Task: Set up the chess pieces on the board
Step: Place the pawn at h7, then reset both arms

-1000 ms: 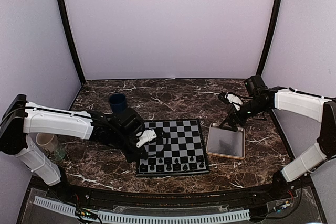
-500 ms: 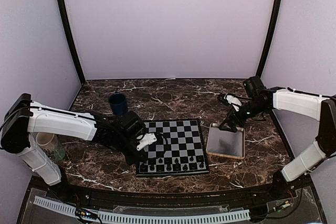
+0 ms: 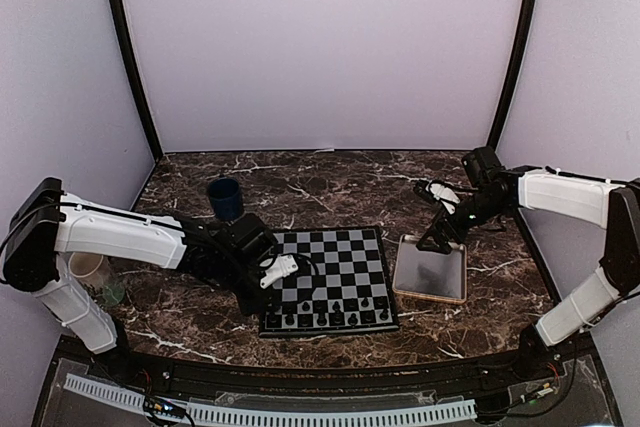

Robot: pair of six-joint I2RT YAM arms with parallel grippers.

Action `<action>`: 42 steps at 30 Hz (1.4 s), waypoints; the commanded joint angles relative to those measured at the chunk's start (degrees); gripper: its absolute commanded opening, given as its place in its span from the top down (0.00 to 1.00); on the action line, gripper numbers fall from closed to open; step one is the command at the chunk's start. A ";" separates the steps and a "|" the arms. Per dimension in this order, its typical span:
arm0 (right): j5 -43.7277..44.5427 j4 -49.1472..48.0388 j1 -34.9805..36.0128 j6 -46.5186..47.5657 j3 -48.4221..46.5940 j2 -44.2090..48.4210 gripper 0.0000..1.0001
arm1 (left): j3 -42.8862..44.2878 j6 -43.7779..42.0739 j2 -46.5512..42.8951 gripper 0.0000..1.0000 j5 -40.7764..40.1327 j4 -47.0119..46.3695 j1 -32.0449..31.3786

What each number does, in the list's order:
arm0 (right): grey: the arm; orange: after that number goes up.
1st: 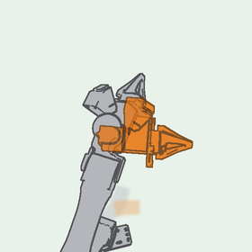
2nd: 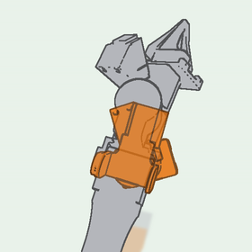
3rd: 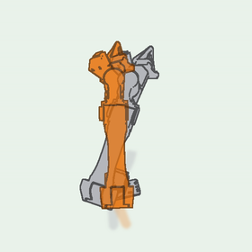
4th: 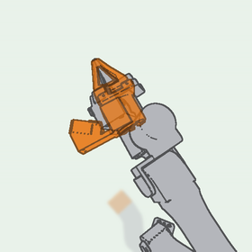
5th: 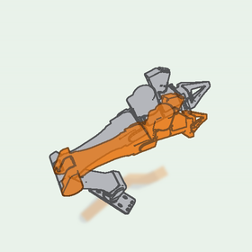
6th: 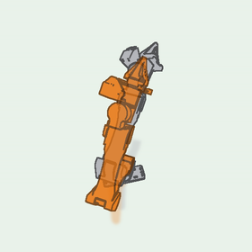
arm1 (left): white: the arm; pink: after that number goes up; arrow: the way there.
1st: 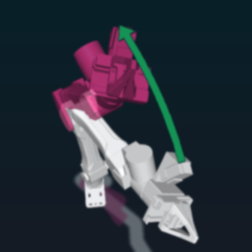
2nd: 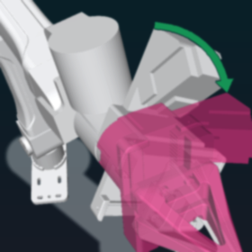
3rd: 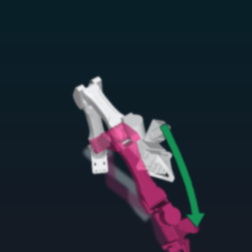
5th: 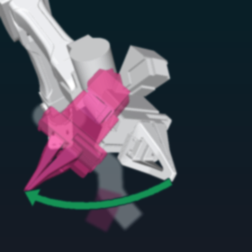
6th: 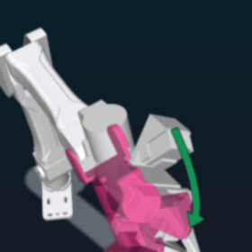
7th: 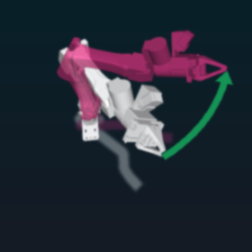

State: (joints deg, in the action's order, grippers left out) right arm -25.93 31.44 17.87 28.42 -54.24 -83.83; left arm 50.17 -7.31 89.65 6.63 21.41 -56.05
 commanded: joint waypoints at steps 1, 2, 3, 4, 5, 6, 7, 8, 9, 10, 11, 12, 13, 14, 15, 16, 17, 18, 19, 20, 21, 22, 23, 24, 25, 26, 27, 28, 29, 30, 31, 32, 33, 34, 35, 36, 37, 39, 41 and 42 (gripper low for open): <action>-1.04 0.27 0.02 -0.59 -2.33 1.48 0.03 | -0.44 0.19 -2.48 0.77 -0.68 0.88 -0.20; -0.97 0.25 -0.10 -1.37 -2.69 2.15 0.03 | -0.25 0.12 -2.99 0.76 -1.11 1.17 -0.20; -0.93 0.47 -0.15 -1.99 -3.36 2.84 0.03 | -0.06 -0.04 -3.45 0.76 -1.69 1.58 -0.13; -0.91 0.91 -0.15 -2.42 -4.17 3.47 0.03 | 0.28 -0.05 -4.08 0.76 -2.24 1.92 -0.11; -0.68 1.33 -0.15 -2.56 -4.87 4.29 0.03 | 0.46 -0.15 -4.78 0.75 -2.92 2.30 -0.11; -0.49 1.53 -0.26 -2.71 -5.42 5.28 0.03 | 0.59 -0.22 -5.50 0.75 -3.51 2.35 -0.11; -0.62 1.04 -0.23 -2.76 -5.38 6.60 0.03 | 0.73 -0.34 -6.29 0.75 -4.00 2.45 -0.07; -0.45 -0.01 -0.24 -2.96 -4.78 8.17 0.03 | 0.92 -0.47 -7.11 0.75 -4.44 2.32 0.02; 0.20 -1.82 -0.24 -3.83 -3.86 9.78 0.03 | 0.99 -0.51 -7.97 0.74 -4.79 2.06 0.14; 1.33 -2.95 -0.24 -4.55 -3.33 11.40 0.03 | 1.15 -0.73 -8.74 0.74 -5.23 1.56 0.29; 2.44 -3.11 -0.24 -5.15 -3.86 11.79 0.03 | 1.28 -0.85 -9.53 0.74 -6.16 0.96 0.51; 3.88 -2.42 -0.33 -5.66 -5.14 11.66 0.03 | 1.39 -0.78 -10.35 0.73 -7.20 0.25 0.77; 4.86 -1.01 -0.37 -5.72 -6.73 11.29 0.03 | 1.68 -0.90 -11.08 0.73 -8.22 -0.75 1.13; 5.29 0.54 -0.34 -5.34 -8.31 11.40 0.03 | 1.96 -0.88 -11.88 0.72 -9.73 -2.28 1.56; 6.04 0.90 -0.44 -5.32 -9.22 12.03 0.03 | 2.40 -0.78 -12.53 0.72 -12.23 -3.45 2.05; 7.44 0.33 -0.46 -6.32 -9.90 12.91 0.03 | 2.77 -0.54 -13.35 0.72 -14.77 -4.88 2.53; 9.30 0.03 -0.41 -7.02 -11.03 13.37 0.03 | 3.07 -0.17 -14.21 0.69 -16.73 -6.71 3.12; 11.97 -0.54 -0.47 -8.17 -12.25 13.49 0.02 | 3.39 -0.13 -15.10 0.66 -17.74 -8.66 3.93; 15.09 -1.79 -0.50 -10.00 -13.65 13.36 0.03 | 3.95 -0.09 -15.61 0.63 -18.10 -10.25 4.98; 18.67 -3.22 -0.51 -11.82 -14.22 13.23 0.03 | 4.80 -0.03 -15.78 0.59 -18.18 -11.44 6.00; 22.41 -5.03 -0.72 -14.97 -14.58 13.02 0.03 | 5.78 0.12 -15.70 0.54 -18.84 -12.51 6.78; 27.04 -7.74 -1.38 -19.47 -14.47 13.00 0.03 | 7.39 0.33 -15.34 0.48 -19.97 -13.37 7.31; 28.12 -8.75 -3.08 -22.11 -14.48 13.14 0.03 | 8.79 0.75 -14.85 0.41 -21.78 -13.83 7.63; 24.98 -9.06 -5.12 -23.49 -14.52 13.41 0.03 | 10.66 2.35 -13.98 0.33 -24.82 -13.66 7.83; 22.41 -9.88 -7.01 -24.77 -14.16 14.05 0.03 | 12.56 4.64 -12.97 0.26 -26.89 -12.89 7.93; 19.61 -11.05 -8.58 -25.62 -13.63 15.16 0.03 | 14.69 5.98 -12.01 0.20 -27.80 -11.88 7.97; 17.57 -12.53 -9.35 -26.47 -13.10 16.63 0.03 | 16.55 6.77 -10.99 0.09 -28.43 -11.04 7.98; 16.75 -12.76 -9.56 -26.79 -13.29 17.20 0.03 | 18.12 7.55 -10.07 0.02 -29.67 -10.41 7.98; 16.18 -12.24 -9.60 -27.09 -14.65 17.92 0.03 | 19.15 8.59 -9.54 0.01 -31.97 -10.30 7.98; 16.29 -11.69 -9.59 -27.80 -15.54 18.23 0.03 | 19.50 9.34 -9.28 0.01 -34.82 -10.93 7.98; 16.65 -11.28 -9.60 -28.65 -16.69 18.40 0.03 | 19.24 9.44 -9.42 0.01 -37.58 -12.53 8.04; 17.35 -11.16 -9.61 -29.17 -17.69 18.56 0.03 | 18.62 9.28 -9.92 0.01 -39.30 -14.39 8.13; 17.75 -11.11 -9.61 -29.30 -18.37 18.82 0.03 | 17.98 9.24 -10.76 0.01 -39.57 -15.48 8.26; 18.08 -11.55 -9.60 -29.18 -18.25 19.17 0.03 | 16.86 9.22 -11.81 0.01 -39.39 -16.51 8.43; 18.97 -12.19 -9.60 -29.22 -17.75 19.47 0.02 | 15.50 9.36 -12.81 0.01 -39.40 -18.18 8.72; 19.84 -12.76 -9.58 -29.57 -17.10 19.66 0.03 | 13.84 9.60 -13.71 0.01 -38.80 -20.12 9.26; 20.10 -13.14 -9.59 -29.77 -16.03 19.76 0.03 | 12.79 10.05 -14.27 0.01 -37.55 -20.98 10.25; 19.93 -15.32 -9.92 -30.17 -12.78 20.28 0.03 | 12.14 12.37 -14.77 0.01 -34.77 -19.38 12.62; 16.99 -17.81 -12.58 -31.44 -8.64 20.89 0.03 | 11.39 12.49 -15.53 0.01 -35.26 -19.01 13.66; 15.51 -17.98 -13.54 -31.71 -7.91 21.12 0.03 | 10.51 11.41 -16.08 0.01 -36.10 -19.53 13.64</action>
State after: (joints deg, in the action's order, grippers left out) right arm -7.53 17.32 7.60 -0.54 -67.48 -63.00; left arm 62.81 2.94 76.95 -28.34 4.25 -43.97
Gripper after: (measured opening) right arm 0.974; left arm 0.988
